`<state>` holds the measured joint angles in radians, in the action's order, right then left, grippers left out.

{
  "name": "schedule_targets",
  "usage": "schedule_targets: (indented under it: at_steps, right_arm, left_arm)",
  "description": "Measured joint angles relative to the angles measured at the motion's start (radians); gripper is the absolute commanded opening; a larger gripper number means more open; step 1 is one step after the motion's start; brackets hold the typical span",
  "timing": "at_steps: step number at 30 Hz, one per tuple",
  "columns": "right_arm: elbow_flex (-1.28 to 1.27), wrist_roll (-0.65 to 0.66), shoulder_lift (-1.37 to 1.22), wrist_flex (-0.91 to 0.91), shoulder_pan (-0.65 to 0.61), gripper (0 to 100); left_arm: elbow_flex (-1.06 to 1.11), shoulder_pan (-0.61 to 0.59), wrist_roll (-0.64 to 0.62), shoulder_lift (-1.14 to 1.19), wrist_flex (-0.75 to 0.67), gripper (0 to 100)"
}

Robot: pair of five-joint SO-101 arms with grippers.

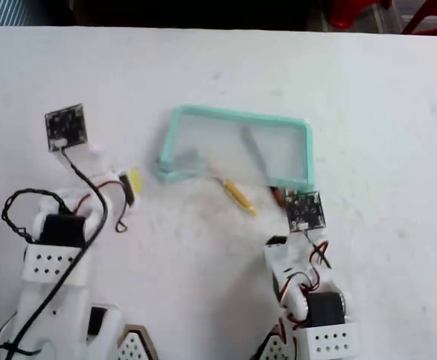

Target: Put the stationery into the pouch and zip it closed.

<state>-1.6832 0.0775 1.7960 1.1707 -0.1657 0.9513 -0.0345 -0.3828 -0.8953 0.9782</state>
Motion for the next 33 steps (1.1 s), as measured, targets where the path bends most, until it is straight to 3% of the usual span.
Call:
schedule_targets:
  at_steps: [3, 8, 11, 14, 17, 24, 30, 33]
  right_arm:
    - [0.000, 0.000, 0.000, -0.058, 0.029, 1.9]
    - [0.032, 0.035, 0.000, -0.199, 0.158, 6.1]
    - [0.106, 0.198, 0.000, -0.233, 0.279, 8.4]
    - [0.172, 0.391, 0.000, -0.247, 0.321, 8.7]
    - [0.226, 0.460, 0.000, -0.261, 0.259, 8.7]
    - [0.313, 0.482, 0.009, -0.196, 0.011, 9.2]
    - [0.445, 0.482, -0.190, -0.170, -0.028, 21.6]
    - [0.580, 0.482, -0.405, -0.120, -0.035, 21.8]
  left_arm:
    - [0.008, -0.002, -0.087, 0.000, 0.041, 37]
    - [0.008, -0.002, -0.150, 0.000, 0.072, 34]
    - [0.008, -0.002, -0.152, 0.000, 0.072, 33]
    - [0.008, -0.031, -0.152, 0.000, 0.072, 33]
    - [0.008, -0.069, -0.155, 0.000, 0.072, 33]
    - [0.008, -0.075, -0.157, 0.000, 0.072, 33]
    - [0.008, -0.075, -0.157, 0.000, 0.072, 33]
    - [0.008, -0.075, -0.157, 0.000, 0.072, 33]
